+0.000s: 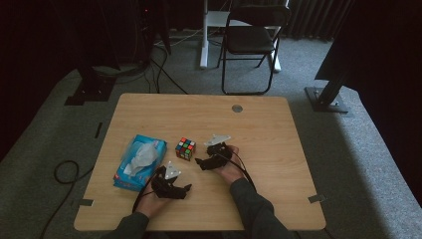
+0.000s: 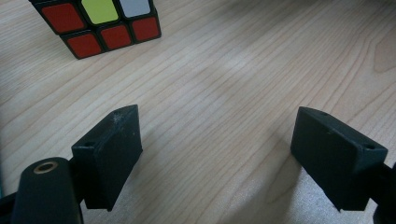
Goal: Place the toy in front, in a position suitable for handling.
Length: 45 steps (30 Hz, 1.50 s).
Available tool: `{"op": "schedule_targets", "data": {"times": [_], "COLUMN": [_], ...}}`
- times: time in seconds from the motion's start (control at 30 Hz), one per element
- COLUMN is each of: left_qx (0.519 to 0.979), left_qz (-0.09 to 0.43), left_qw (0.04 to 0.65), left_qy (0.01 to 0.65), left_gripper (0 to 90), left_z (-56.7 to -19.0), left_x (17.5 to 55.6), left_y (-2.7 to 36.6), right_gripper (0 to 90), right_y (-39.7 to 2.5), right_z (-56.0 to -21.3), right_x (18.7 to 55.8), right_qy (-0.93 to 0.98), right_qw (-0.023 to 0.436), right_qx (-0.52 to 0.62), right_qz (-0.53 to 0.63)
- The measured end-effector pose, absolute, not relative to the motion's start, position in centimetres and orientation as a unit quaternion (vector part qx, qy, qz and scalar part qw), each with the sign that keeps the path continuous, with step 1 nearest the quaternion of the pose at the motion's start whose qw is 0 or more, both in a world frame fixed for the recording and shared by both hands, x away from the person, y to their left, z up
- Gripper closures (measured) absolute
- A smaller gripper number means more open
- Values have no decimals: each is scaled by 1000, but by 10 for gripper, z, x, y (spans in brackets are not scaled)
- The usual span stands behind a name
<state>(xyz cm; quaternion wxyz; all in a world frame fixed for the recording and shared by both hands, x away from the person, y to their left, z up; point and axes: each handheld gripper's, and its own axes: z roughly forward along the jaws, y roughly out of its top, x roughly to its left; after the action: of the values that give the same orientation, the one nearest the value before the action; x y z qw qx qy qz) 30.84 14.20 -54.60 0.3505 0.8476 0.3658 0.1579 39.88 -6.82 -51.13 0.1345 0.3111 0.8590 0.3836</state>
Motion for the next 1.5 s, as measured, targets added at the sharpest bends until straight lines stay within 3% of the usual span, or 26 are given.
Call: {"op": "schedule_targets", "data": {"times": [0.47,0.77,1.5], "left_qx": [848,848,847], "left_qz": [158,158,158], "left_qw": [350,350,351], "left_qy": [365,366,367], "left_gripper": [165,164,164], "left_z": [-546,-546,-546], "left_x": [308,308,308], "left_y": [142,142,142], "right_gripper": [150,316,338], "right_y": [-25,-22,-58], "right_z": [-531,-541,-540], "right_x": [428,436,408], "right_qy": [886,881,883], "right_qw": [112,96,118], "right_qx": [266,274,264], "right_qz": [362,373,370]}}
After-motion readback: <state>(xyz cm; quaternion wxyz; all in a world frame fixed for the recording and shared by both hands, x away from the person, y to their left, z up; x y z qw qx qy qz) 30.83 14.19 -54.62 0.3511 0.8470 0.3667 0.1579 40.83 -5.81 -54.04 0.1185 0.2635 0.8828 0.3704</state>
